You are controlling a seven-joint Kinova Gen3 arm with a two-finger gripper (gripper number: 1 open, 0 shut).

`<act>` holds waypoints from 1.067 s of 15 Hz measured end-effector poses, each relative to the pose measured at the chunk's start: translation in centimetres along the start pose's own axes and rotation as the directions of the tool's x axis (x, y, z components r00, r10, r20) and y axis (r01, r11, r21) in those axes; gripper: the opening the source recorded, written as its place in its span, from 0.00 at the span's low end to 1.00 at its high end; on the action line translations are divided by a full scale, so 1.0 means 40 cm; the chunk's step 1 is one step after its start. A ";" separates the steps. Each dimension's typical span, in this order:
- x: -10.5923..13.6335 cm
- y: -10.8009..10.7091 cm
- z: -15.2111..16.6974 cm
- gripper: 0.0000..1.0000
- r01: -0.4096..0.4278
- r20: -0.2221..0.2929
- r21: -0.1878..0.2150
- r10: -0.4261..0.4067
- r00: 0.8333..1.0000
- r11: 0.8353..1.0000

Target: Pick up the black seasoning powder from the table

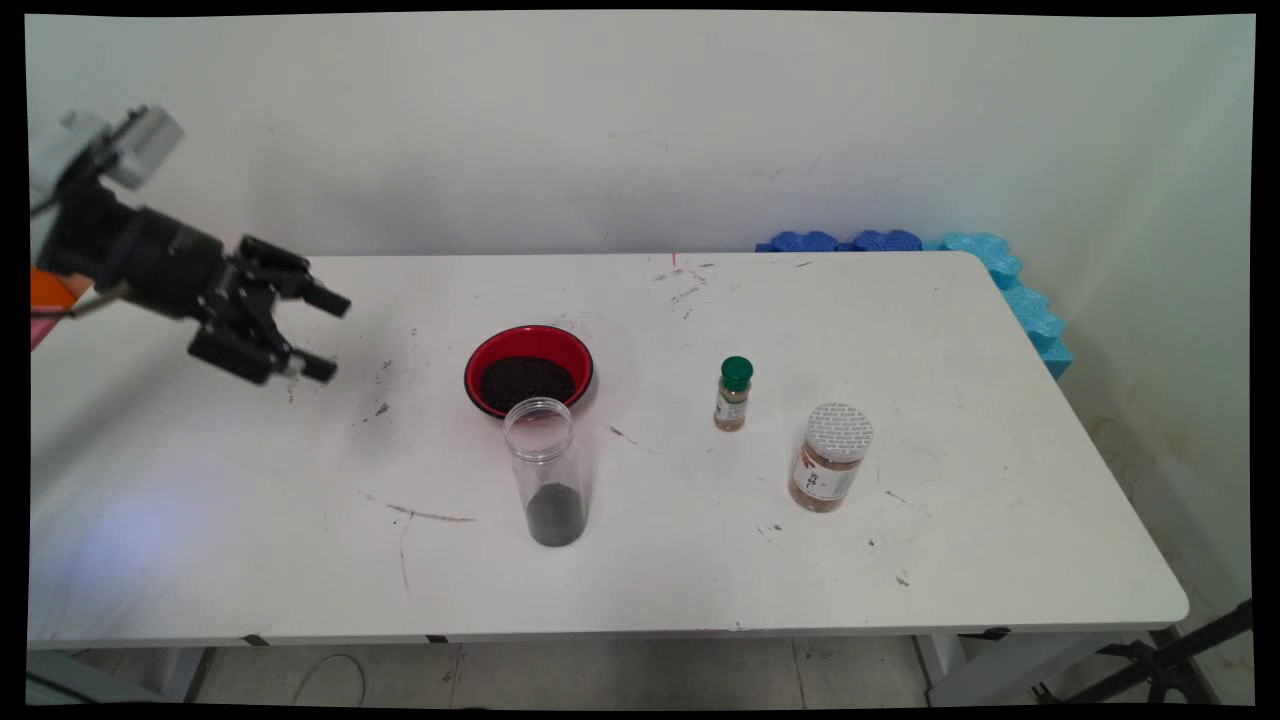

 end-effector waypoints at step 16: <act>0.003 0.124 0.275 1.00 -0.140 -0.011 -0.138 0.140 0.990 0.980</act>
